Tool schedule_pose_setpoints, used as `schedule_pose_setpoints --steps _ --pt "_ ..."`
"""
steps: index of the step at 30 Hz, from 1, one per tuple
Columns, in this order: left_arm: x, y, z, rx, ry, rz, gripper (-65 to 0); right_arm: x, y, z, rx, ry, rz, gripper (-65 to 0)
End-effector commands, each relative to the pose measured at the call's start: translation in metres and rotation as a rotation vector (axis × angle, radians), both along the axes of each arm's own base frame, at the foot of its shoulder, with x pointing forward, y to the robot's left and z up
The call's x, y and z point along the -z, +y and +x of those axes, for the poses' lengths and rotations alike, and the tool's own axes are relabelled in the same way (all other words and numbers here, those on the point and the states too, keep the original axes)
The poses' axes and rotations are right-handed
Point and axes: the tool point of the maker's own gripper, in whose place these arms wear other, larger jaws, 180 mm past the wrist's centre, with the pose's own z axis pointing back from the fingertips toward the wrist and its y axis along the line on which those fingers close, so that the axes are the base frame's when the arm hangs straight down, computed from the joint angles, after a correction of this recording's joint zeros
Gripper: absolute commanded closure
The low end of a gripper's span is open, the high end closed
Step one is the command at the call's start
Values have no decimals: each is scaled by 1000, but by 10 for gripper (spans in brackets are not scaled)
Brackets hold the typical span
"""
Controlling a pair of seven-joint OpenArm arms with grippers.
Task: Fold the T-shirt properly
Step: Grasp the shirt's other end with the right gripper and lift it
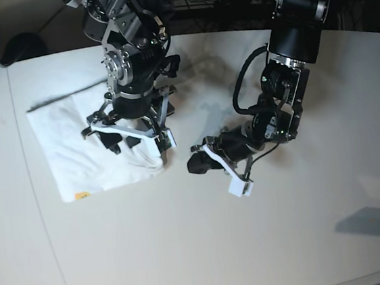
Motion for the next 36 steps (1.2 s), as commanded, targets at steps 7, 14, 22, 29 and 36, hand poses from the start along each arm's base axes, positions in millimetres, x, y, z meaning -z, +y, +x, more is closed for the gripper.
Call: schedule_pose_setpoints --steps 7,14,22,29,36 --pt "-17 9 13 -10 -55 -4 0 -42 -22 26 38 -173 -128 -405" --pt "-50 19 6 27 -171 30 0 -55 -101 44 110 -159 -393 -115" --pt "-100 -11 8 39 -328 -70 0 12 -105 9 43 50 -201 -4" --pt "-82 -31 10 81 -355 88 0 26 -93 -5 0 75 -155 -4" --pt "-72 -31 11 80 -336 119 0 34 -53 -18 -115 100 -128 -4"
